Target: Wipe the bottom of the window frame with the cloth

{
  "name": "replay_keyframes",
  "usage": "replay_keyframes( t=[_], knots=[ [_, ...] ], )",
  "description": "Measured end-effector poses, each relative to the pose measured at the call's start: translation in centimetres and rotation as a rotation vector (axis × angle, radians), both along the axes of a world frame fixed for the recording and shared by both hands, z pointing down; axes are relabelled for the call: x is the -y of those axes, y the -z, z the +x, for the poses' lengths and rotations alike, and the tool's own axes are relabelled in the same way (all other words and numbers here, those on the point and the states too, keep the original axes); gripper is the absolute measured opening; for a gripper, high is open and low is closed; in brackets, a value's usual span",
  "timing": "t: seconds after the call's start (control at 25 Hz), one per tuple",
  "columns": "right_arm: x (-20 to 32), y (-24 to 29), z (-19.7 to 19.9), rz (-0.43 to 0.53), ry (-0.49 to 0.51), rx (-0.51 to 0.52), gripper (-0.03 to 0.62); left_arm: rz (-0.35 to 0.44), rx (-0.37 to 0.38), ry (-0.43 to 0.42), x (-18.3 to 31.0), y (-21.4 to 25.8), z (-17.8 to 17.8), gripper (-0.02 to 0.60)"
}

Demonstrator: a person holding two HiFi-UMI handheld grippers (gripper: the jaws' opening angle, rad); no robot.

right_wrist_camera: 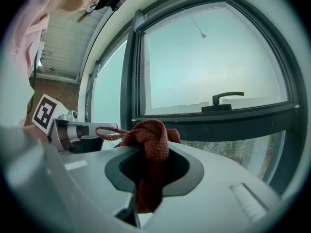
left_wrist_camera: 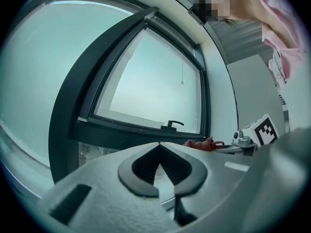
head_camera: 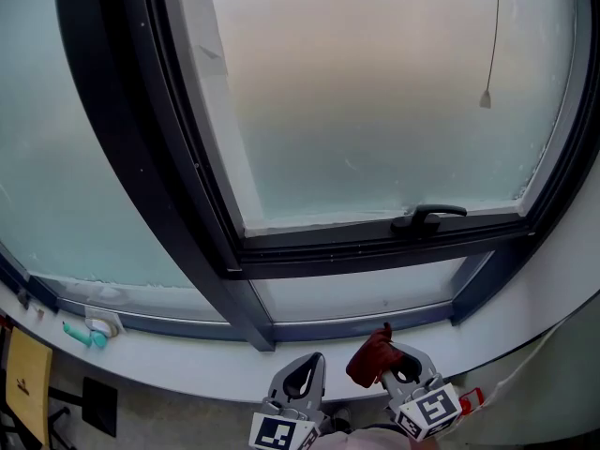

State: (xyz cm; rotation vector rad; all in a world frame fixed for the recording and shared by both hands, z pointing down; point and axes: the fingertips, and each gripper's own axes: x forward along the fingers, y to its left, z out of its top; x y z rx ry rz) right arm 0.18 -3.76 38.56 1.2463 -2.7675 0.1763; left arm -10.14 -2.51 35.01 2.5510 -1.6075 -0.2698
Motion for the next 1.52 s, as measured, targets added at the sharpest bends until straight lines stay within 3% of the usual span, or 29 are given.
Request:
replay_keyframes(
  t=[0.24, 0.44, 0.64, 0.72, 0.84, 0.96, 1.04, 1.28, 1.52],
  knots=[
    [1.9, 1.0, 1.0, 0.038, -0.055, 0.009, 0.058, -0.022, 0.081, -0.031, 2.1, -0.2, 0.1, -0.003],
    [4.1, 2.6, -0.1, 0.074, -0.092, 0.011, 0.058, 0.04, 0.137, -0.022, 4.6, 1.7, -1.1, -0.003],
    [7.1, 5.9, -3.9, 0.158, -0.085, -0.003, 0.058, 0.138, 0.118, 0.003, 6.5, 5.4, -3.4, -0.003],
    [8.6, 7.1, -6.1, 0.188, -0.07, -0.023, 0.058, 0.135, 0.115, 0.007, 6.8, 5.4, -4.5, -0.003],
    [10.9, 8.7, -10.1, 0.24, -0.03, -0.085, 0.061, 0.102, 0.144, 0.002, 6.8, 4.4, -6.3, -0.003],
    [13.1, 10.5, -13.9, 0.297, -0.019, -0.125, 0.063, 0.115, 0.12, 0.001, 6.7, 4.9, -7.8, -0.003],
    [14.5, 11.2, -16.1, 0.298, -0.026, -0.144, 0.063, 0.127, 0.098, 0.0, 6.7, 5.2, -8.6, -0.003],
    [18.4, 11.3, -21.8, 0.293, 0.004, -0.246, 0.066, 0.094, 0.144, -0.012, 6.5, 4.0, -11.1, -0.003],
    [20.6, 8.6, -24.9, 0.261, 0.029, -0.494, 0.066, 0.089, 0.155, 0.005, 7.0, 3.9, -12.6, -0.003]
  ],
)
